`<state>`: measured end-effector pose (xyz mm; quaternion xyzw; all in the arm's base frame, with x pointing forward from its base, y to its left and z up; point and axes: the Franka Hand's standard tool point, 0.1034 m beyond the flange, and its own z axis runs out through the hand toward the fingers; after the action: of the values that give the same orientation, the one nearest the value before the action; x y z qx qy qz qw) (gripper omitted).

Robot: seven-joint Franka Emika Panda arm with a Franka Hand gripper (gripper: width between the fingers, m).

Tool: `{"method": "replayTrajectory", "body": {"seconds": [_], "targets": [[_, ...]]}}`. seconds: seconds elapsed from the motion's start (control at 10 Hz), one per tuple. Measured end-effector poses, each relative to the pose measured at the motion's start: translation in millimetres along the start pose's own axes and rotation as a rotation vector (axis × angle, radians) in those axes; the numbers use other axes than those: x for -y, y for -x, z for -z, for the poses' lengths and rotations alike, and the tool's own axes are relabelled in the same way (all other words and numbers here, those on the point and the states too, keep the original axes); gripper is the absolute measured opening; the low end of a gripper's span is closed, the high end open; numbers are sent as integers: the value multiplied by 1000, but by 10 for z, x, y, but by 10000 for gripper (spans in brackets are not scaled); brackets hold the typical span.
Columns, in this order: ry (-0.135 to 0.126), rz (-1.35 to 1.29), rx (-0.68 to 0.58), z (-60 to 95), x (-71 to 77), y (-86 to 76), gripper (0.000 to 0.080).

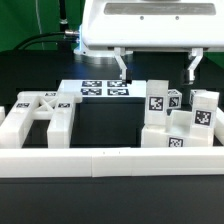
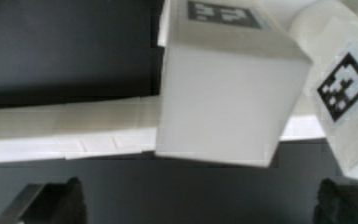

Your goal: Assemble chair

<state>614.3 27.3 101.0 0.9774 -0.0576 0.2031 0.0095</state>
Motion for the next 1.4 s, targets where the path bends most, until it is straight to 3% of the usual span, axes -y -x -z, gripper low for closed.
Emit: {"method": "replayTrajectory", "body": {"seconds": [0.1, 0.3, 0.4, 0.6, 0.9, 1.0, 1.1, 1.2, 1.3, 1.4], "targets": [[0, -2, 7, -6, -3, 6, 649], [-8, -29, 236, -60, -42, 175, 649], [-13, -35, 280, -44, -46, 139, 649], [-22, -44, 439, -24, -54, 224, 649], [-19, -36, 416, -75, -39, 162, 649], [-18, -31, 399, -98, -26, 144, 618], [-17, -26, 383, -119, -11, 128, 485], [-17, -19, 362, -141, 4, 114, 485], [-17, -20, 363, -140, -2, 112, 294], [-16, -24, 363, -141, -2, 113, 284]]}}
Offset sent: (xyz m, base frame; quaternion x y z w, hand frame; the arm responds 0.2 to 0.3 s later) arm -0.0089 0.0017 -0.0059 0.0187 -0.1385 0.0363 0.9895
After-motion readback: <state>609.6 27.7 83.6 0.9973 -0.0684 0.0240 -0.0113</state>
